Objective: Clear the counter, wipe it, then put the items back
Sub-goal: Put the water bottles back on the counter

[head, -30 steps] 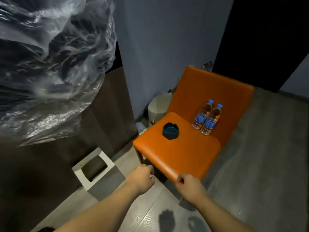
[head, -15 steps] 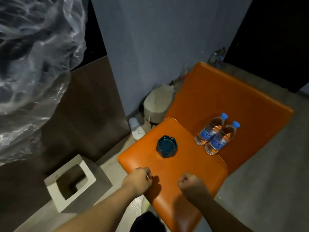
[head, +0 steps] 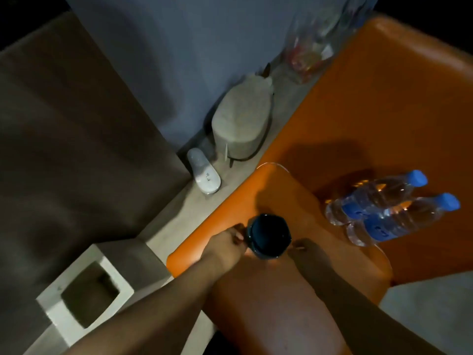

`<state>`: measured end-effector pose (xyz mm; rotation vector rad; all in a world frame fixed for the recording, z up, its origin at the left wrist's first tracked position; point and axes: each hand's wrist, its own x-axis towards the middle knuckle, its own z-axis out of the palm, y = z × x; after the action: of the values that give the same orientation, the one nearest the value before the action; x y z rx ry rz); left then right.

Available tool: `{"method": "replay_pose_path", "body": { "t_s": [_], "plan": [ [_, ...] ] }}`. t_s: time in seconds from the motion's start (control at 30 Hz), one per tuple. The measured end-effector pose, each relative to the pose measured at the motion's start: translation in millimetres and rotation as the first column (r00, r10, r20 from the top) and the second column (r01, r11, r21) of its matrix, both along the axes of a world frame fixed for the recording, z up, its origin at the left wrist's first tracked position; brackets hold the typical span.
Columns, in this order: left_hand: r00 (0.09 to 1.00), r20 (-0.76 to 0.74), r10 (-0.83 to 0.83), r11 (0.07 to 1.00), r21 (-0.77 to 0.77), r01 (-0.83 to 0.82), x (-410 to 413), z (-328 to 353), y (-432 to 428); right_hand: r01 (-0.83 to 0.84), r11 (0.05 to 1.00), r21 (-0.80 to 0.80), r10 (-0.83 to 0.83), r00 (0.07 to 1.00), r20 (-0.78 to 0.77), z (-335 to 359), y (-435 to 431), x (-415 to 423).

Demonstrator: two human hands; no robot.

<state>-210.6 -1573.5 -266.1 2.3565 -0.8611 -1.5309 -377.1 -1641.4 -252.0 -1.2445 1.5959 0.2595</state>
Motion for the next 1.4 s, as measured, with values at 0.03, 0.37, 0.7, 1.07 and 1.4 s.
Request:
{"method": "replay_pose_path", "body": {
  "t_s": [0.03,0.37,0.7,1.07,1.4],
  "plan": [
    [0.999,-0.024,0.046,0.999,0.013,-0.046,0.4,-10.0,-5.5,0.081,0.996,0.042,-0.082,0.997,0.012,-10.8,-3.7,3.2],
    [0.842,-0.356,0.406,0.911,0.082,-0.404,-6.4,-68.7,-31.1,0.404,0.881,0.246,-0.435,0.897,0.084,-58.3,-19.7,17.3],
    [0.786,-0.392,0.477,0.859,0.018,-0.512,-4.4,-47.9,-13.8,0.441,0.839,0.318,-0.53,0.795,0.295,-47.8,-0.8,25.8],
    [0.527,-0.57,0.631,0.569,-0.122,-0.813,18.9,79.1,32.4,0.359,0.903,0.236,-0.426,0.675,0.603,56.6,18.7,48.8],
    [0.377,-0.667,0.643,0.318,-0.216,-0.923,-25.5,230.2,139.6,0.214,0.968,0.134,-0.235,0.566,0.79,215.8,112.5,12.4]
  ]
}}
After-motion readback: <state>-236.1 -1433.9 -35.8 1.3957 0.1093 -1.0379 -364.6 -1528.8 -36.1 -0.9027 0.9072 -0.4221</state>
